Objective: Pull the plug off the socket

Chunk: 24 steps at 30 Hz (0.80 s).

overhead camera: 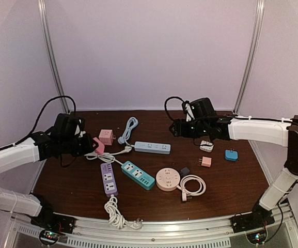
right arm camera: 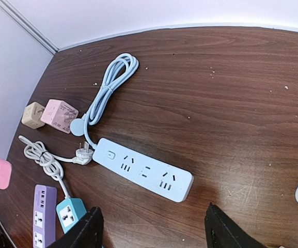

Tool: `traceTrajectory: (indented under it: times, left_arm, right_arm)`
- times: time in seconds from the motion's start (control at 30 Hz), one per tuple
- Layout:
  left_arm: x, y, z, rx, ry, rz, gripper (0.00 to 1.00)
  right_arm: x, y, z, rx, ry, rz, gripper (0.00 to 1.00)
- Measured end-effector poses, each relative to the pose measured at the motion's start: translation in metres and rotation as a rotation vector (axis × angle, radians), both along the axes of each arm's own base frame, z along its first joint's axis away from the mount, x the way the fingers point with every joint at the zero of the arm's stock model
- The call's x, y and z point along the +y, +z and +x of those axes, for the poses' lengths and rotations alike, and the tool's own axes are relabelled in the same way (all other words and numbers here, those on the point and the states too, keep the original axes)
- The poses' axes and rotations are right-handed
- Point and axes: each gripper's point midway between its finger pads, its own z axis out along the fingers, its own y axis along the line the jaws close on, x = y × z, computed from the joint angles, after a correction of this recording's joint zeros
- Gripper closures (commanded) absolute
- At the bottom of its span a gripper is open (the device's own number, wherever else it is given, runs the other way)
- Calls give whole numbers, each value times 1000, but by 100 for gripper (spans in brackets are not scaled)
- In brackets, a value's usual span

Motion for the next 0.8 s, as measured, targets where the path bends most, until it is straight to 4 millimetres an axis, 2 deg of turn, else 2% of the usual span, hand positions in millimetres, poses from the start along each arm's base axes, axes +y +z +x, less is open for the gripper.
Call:
traceTrajectory:
  times: [0.1,0.2,0.37,0.63,0.8]
  left_arm:
    - [36,-13,-16,47,78,151,100]
    - [62,-25,-29,89,138,261,100]
    - [95,-51,-49,174,195,416,100]
    - [117,-88,-59,308,229,603,100]
    - [123,-101,-60,347,234,664,97]
  right_arm:
    - [-10,2,-7,-9,-15,-9,17]
    - [-19,6,-13,-22,-34,-17,10]
    - [-34,9,-20,-43,-67,-28,7]
    - [-47,6,-28,-49,-94,-45,7]
    - [-52,4,-31,-49,-102,-51,7]
